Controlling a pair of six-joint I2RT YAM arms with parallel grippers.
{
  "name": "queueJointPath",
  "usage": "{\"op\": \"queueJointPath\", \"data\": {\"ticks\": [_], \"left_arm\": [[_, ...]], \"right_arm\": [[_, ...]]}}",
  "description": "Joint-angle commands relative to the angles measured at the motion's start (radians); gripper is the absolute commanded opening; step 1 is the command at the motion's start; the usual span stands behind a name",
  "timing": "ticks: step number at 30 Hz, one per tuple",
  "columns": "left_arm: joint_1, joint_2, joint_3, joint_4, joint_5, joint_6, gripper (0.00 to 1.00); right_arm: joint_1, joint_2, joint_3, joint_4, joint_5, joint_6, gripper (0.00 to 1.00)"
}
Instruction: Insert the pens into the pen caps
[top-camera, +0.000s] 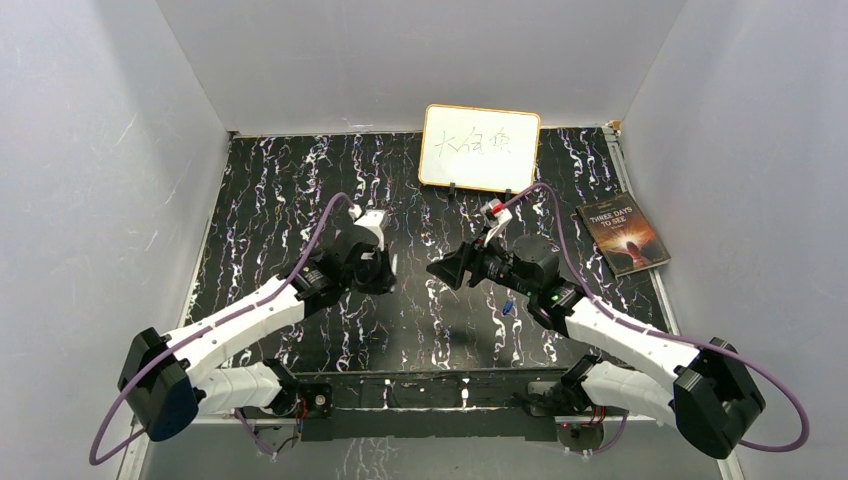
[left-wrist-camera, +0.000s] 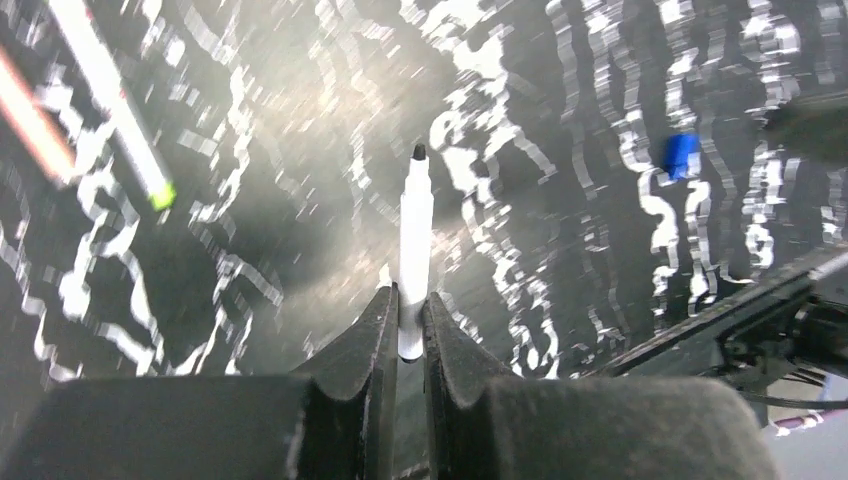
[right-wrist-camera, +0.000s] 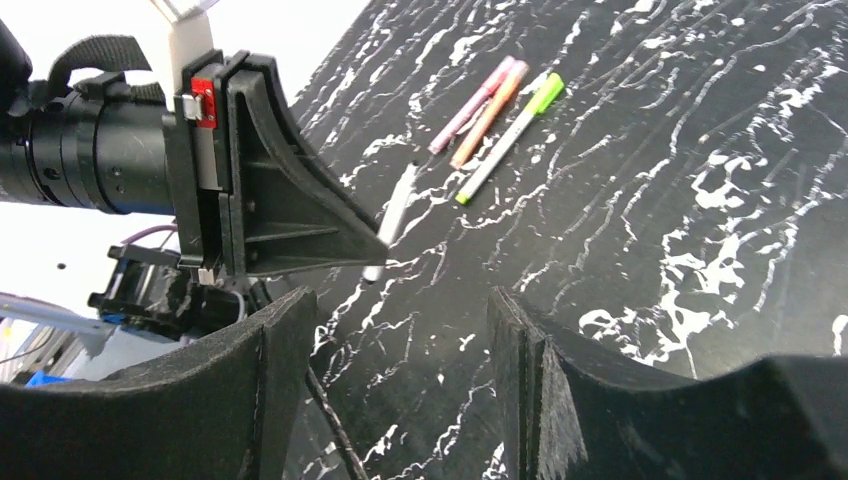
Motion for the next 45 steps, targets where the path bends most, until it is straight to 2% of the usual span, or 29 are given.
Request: {"op": "queueJointPath", "data": {"ticks": [1, 4, 20, 25, 37, 39, 41, 43, 44, 45], "left_arm": [[-0.033, -0.024, 0.006, 0.246, 0.108, 0.160, 0.00], [-0.038, -0.042, -0.026, 0.337, 0.168, 0.187, 0.00], [-0.087, -0.053, 0.015, 0.362, 0.235, 0.198, 0.00], [-0.093, -0.045, 0.023, 0.362, 0.242, 0.204, 0.00], [-0.097, -0.070, 0.034, 0.379, 0.188, 0.207, 0.00], [-0.097, -0.064, 0.039, 0.380, 0.196, 0.209, 0.00], [-0.096, -0.054, 0.044, 0.384, 0.212, 0.209, 0.00], [-0.097, -0.054, 0.039, 0.387, 0.207, 0.205, 0.00], [-0.097, -0.069, 0.018, 0.413, 0.208, 0.200, 0.17], [-0.097, -0.085, 0.004, 0.431, 0.204, 0.190, 0.25]], "right_arm": [[-0.003, 0.019, 0.063, 0.143, -0.086, 0.036, 0.61], [-0.004, 0.024, 0.075, 0.161, -0.076, 0.049, 0.60], [-0.002, 0.096, 0.094, 0.198, -0.076, 0.063, 0.58], [-0.002, 0.099, 0.088, 0.208, -0.077, 0.075, 0.45], [-0.002, 0.108, 0.090, 0.155, -0.086, 0.055, 0.37], [-0.002, 0.106, 0.085, 0.152, -0.087, 0.055, 0.29], [-0.002, 0.099, 0.083, 0.148, -0.085, 0.058, 0.00], [-0.002, 0.080, 0.070, 0.169, -0.052, 0.096, 0.00], [-0.003, 0.066, 0.047, 0.232, -0.043, 0.136, 0.00], [-0.003, 0.064, 0.047, 0.253, -0.051, 0.153, 0.00]]}}
